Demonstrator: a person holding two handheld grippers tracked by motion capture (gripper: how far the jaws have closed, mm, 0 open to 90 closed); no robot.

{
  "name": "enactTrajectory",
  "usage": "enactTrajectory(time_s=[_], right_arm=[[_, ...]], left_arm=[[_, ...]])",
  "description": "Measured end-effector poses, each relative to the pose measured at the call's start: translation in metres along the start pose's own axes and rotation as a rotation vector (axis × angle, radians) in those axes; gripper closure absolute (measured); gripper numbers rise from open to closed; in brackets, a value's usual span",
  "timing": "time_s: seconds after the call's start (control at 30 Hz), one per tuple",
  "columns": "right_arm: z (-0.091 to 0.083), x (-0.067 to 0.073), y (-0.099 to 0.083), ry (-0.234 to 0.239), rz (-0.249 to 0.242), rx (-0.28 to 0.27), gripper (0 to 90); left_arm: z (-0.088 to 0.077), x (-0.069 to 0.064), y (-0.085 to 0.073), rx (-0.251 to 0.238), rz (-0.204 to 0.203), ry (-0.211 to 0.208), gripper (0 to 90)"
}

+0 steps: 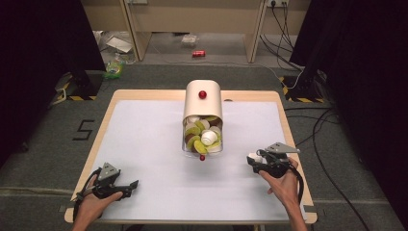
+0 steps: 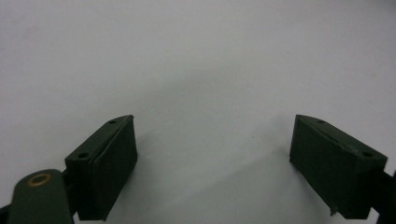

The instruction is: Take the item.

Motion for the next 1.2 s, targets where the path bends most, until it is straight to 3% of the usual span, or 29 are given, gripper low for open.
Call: enactTrajectory(time_s=[0.63,1.2], right_arm=[[0.02,-0.006,-0.013,-0.009,0.008,0.062,40.6],[0.024,-0.003,-0.014,-0.002,-0.017,0.056,39.7]], left_arm=[[0.0,0.0,0.0,0.0,-0.001,0.0,14.2],[0.0,0.0,0.0,0.0,-0.001,-0.001,14.2]])
Point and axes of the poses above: each handheld gripper's, and its own axes: z roughly forward along the jaws, y roughly out of its top, x roughly to its left, the point moved 10 cm from there along z, roughly forward along the jaws, and after that the axes turned 15 degrees about x, right-handed, at the moved point
